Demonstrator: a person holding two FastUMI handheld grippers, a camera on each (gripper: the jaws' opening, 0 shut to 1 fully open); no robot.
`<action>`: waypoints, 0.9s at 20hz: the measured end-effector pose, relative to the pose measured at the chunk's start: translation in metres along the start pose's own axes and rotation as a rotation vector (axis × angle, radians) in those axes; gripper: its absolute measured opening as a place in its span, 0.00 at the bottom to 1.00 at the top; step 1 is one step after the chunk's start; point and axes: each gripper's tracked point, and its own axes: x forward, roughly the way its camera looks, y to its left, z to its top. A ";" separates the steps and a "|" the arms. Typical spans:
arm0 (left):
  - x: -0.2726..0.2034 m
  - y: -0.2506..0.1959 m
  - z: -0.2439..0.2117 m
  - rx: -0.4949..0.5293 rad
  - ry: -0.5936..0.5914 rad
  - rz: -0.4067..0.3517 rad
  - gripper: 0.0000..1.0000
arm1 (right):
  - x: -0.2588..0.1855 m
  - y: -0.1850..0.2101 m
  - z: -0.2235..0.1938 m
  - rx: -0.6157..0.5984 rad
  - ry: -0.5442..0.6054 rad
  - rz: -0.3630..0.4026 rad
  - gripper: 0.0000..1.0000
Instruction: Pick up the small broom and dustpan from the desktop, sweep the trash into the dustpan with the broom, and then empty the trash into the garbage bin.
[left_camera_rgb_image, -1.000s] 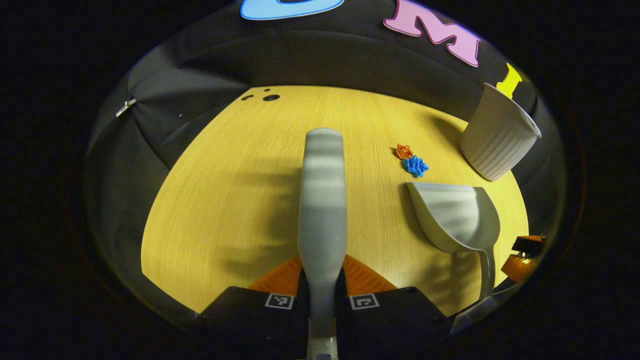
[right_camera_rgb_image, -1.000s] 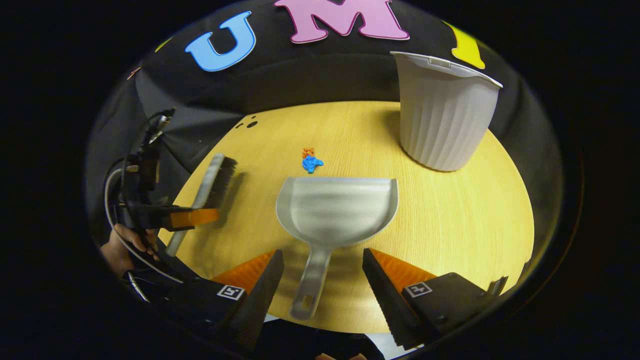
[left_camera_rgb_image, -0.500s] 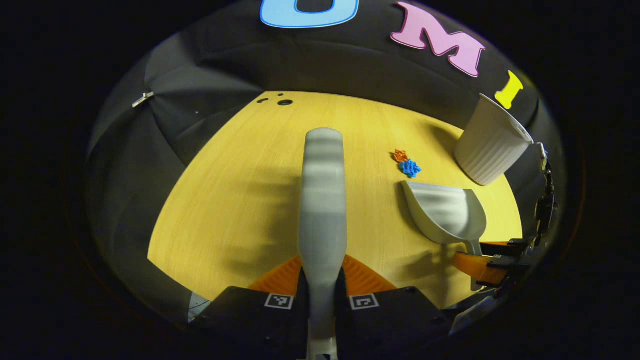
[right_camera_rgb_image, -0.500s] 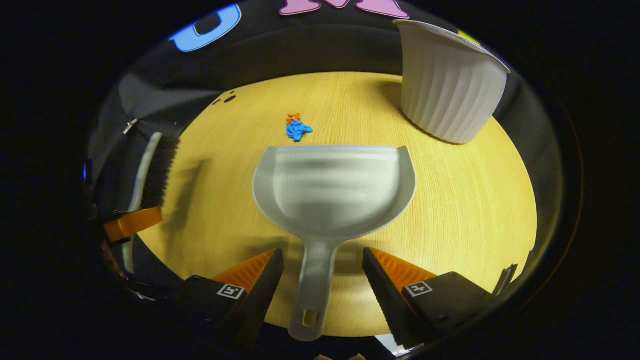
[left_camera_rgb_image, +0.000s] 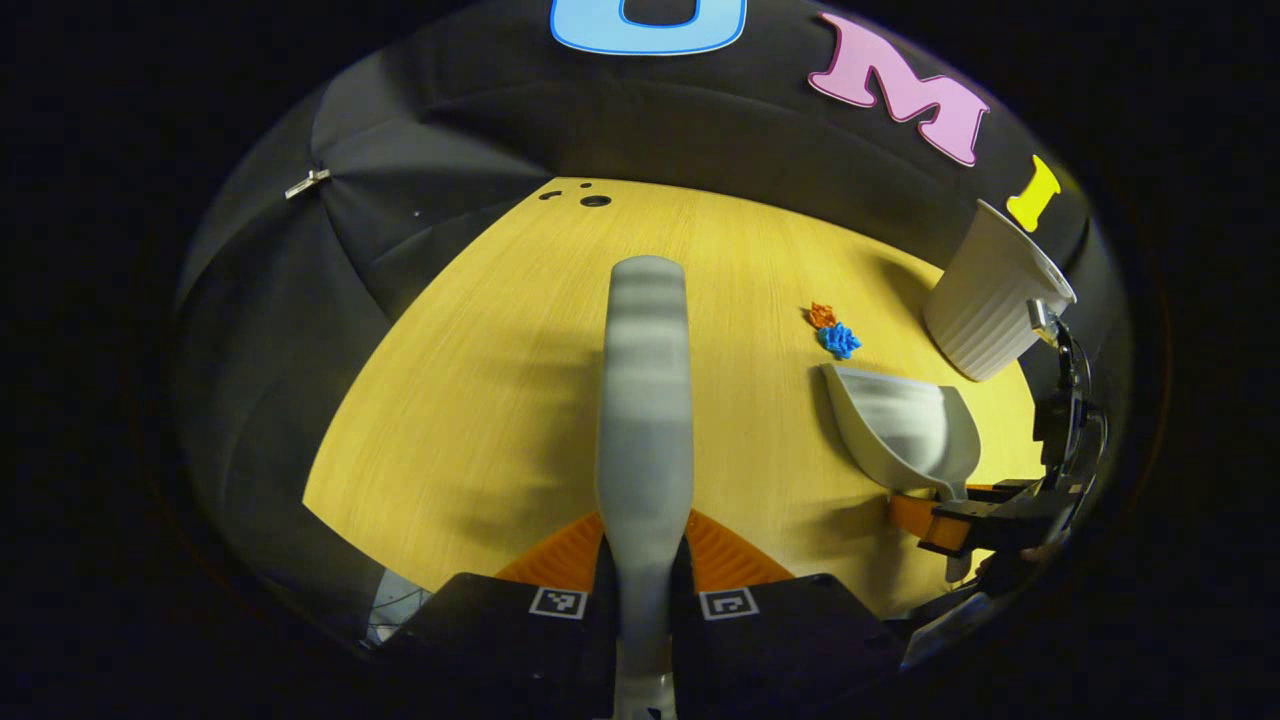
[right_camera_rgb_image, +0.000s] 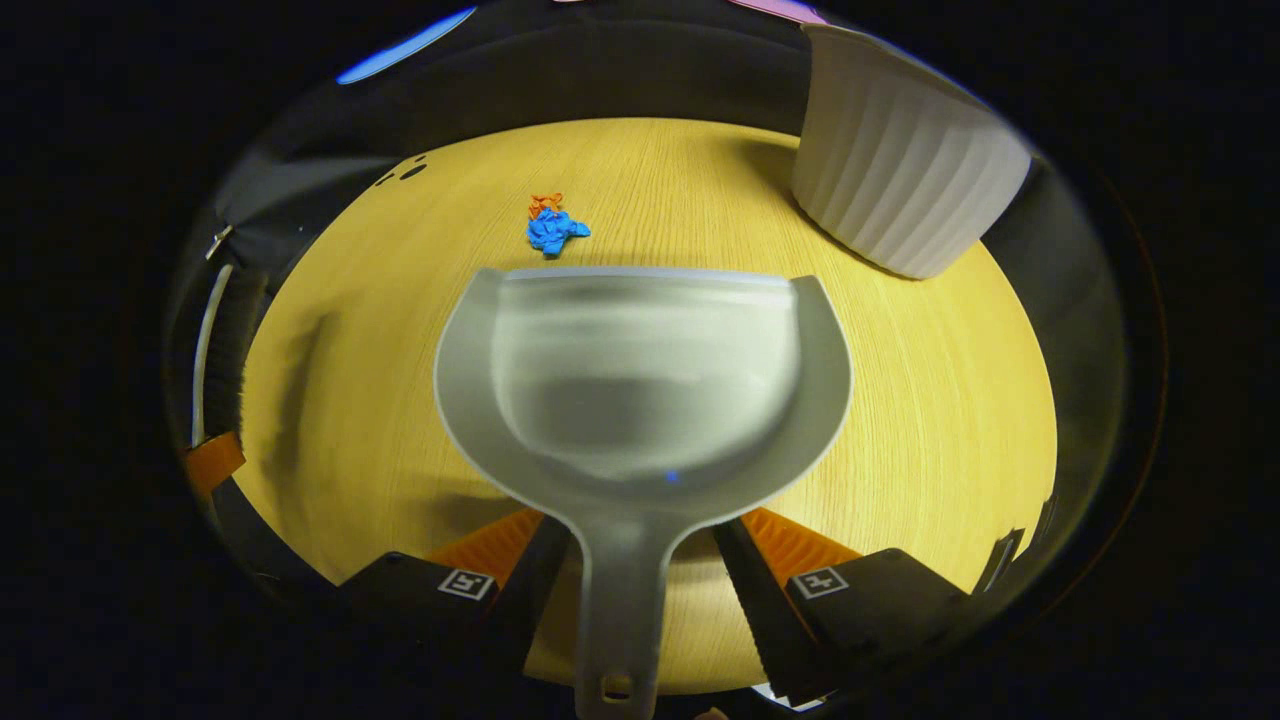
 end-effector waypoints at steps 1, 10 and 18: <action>0.003 -0.006 0.001 0.001 0.000 -0.007 0.24 | 0.003 0.000 0.001 0.024 0.008 -0.009 0.90; 0.024 -0.048 0.016 0.105 0.020 -0.072 0.25 | 0.007 -0.006 0.013 -0.028 -0.022 0.074 0.39; 0.065 -0.051 0.037 0.238 0.086 -0.093 0.25 | -0.010 -0.035 0.010 -0.072 -0.029 0.105 0.38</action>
